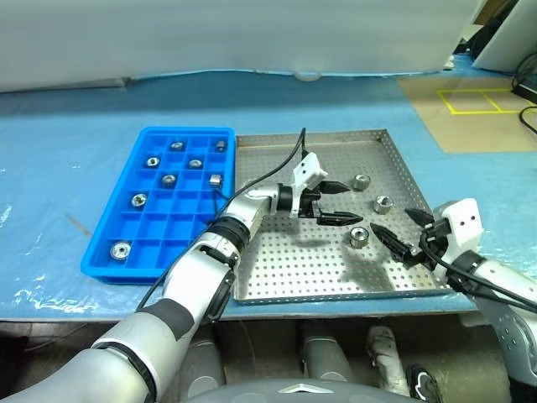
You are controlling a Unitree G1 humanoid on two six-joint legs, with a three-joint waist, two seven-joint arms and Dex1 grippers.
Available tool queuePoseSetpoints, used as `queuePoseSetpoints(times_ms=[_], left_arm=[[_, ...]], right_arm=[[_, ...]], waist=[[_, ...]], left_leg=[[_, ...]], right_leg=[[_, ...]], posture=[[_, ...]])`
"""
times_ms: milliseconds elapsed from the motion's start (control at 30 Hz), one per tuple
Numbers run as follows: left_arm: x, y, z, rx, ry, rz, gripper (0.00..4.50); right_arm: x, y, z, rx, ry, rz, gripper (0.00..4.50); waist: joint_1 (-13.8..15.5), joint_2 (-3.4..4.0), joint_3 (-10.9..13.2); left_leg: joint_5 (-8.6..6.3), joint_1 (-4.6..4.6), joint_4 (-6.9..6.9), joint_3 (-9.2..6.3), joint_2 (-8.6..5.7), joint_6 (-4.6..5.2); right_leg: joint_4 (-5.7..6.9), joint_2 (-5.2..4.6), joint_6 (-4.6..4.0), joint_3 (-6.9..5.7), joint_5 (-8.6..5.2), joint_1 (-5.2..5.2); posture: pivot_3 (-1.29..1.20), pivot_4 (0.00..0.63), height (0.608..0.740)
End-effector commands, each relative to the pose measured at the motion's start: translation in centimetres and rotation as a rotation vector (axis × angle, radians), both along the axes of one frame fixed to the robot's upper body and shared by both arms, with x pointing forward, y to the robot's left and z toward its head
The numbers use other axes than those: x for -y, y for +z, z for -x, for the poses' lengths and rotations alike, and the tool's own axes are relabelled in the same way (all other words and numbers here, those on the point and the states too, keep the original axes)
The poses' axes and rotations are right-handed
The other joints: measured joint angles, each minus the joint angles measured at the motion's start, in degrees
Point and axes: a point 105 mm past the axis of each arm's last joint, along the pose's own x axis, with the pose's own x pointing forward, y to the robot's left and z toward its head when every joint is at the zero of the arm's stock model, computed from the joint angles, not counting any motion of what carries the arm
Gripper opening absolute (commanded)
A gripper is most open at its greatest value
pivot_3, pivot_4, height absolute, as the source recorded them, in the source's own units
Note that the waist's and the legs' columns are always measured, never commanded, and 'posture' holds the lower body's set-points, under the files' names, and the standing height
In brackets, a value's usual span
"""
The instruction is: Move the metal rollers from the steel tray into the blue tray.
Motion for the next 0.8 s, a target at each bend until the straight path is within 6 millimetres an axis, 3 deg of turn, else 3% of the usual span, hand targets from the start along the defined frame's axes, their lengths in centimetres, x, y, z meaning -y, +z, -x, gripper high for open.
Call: queuePoseSetpoints(times_ms=[33,433,633,800], left_arm=[[0.2,1.0,0.2,0.026,-0.041,0.023,4.47],[-0.9,-0.8,1.5,0.041,-0.169,-0.085,4.47],[1.4,-2.1,2.7,0.143,-0.208,-0.184,4.47],[3.7,-2.6,2.9,0.233,-0.146,-0.222,4.47]], right_arm=[[-1.3,1.0,1.5,0.01,0.055,-0.029,4.5],[-1.3,-0.4,1.3,-0.007,-0.01,0.017,4.5],[-0.8,0.0,2.5,0.011,-0.065,0.024,4.5],[-0.5,0.1,3.9,0.013,-0.113,0.028,4.5]], waist=[[-0.99,0.04,-0.02],[-3.32,0.04,-0.02],[-4.65,0.05,-0.03],[-7.81,0.05,-0.03]], left_leg=[[-0.01,-0.02,-0.02,0.0,0.0,0.02],[-0.2,-0.15,-0.06,0.04,-0.05,0.26],[-0.34,-0.18,-0.05,0.05,-0.09,0.39],[-0.49,-0.17,0.06,0.05,-0.1,0.45]], right_leg=[[-0.1,0.0,0.01,0.0,0.0,0.01],[-0.61,-0.04,0.07,-0.03,0.05,0.11],[-0.79,-0.12,0.07,-0.12,0.05,0.26],[-0.94,-0.18,0.18,-0.19,-0.02,0.43]], posture=[[-0.69,0.15,0.74],[-0.74,0.15,0.74],[-0.82,0.15,0.74],[-0.88,0.15,0.74]])
